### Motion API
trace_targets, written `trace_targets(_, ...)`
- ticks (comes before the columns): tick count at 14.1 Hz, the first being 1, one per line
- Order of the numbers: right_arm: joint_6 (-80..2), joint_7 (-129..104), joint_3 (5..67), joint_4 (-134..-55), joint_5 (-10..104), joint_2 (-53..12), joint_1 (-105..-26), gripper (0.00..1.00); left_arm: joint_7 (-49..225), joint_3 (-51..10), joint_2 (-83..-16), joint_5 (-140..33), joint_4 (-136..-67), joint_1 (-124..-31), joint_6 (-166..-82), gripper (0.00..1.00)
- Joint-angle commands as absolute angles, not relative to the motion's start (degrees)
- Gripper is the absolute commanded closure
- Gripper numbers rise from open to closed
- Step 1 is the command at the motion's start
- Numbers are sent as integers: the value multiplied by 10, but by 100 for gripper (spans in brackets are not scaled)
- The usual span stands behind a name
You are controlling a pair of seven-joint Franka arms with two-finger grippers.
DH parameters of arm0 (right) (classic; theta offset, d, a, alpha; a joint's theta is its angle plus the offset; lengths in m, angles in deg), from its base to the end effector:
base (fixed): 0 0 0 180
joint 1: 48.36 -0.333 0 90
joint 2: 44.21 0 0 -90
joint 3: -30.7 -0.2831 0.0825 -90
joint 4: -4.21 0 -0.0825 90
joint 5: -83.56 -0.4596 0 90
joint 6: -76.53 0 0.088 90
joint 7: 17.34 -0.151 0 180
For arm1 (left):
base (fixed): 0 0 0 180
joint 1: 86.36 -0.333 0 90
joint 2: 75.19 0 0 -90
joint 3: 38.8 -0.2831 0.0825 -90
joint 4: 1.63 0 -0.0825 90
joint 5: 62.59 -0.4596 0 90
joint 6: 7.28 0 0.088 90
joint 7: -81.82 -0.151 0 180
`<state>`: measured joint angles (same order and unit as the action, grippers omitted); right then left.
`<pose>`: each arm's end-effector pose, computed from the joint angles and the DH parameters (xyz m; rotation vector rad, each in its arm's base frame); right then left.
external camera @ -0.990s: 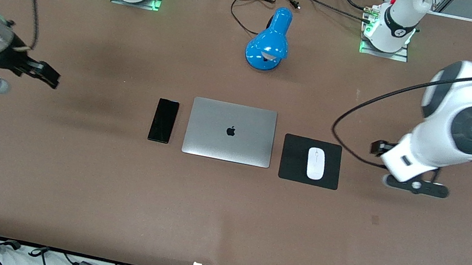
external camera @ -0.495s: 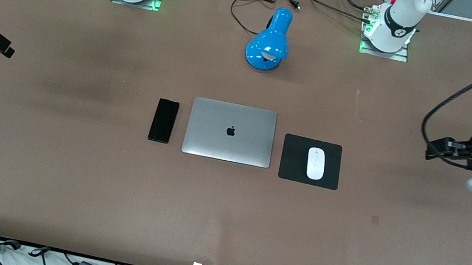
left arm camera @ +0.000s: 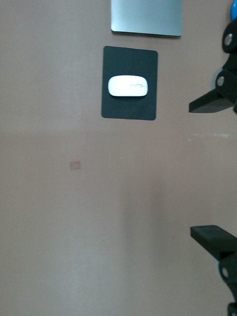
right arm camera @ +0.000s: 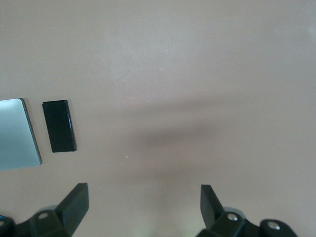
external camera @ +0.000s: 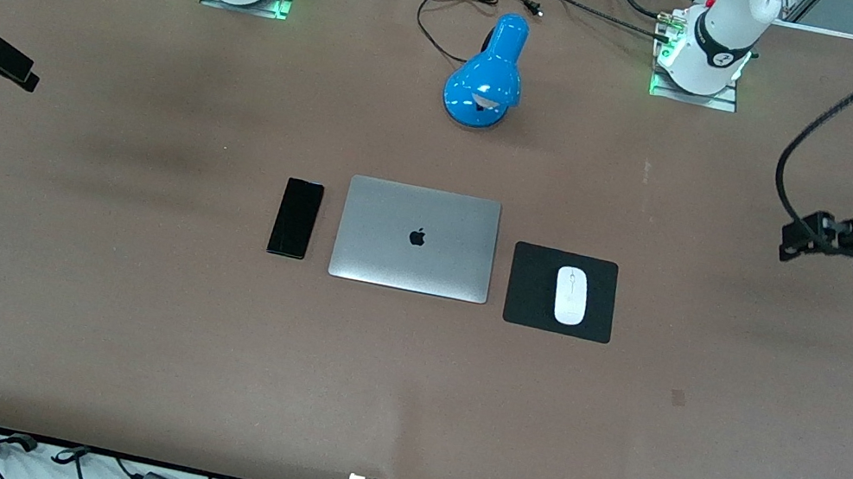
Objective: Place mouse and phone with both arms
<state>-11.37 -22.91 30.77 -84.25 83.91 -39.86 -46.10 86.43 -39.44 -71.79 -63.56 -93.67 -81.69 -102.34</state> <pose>0.6410 -0.0270 0.5109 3.1227 -0.2156 -0.1339 0.6500 -0.0435 0.4977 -3.1236 -0.0134 0.0083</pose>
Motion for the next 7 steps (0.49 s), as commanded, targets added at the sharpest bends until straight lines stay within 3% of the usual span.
trace_targets(1, -123, -209, 301, -857, 842, -417, -455, 0, 848, -390, -789, -645, -1020, -821, -1045, 0)
trace_targets(7, -143, -201, 292, -857, 848, -412, -454, 0, 839, -390, -777, -643, -980, -819, -994, 0)
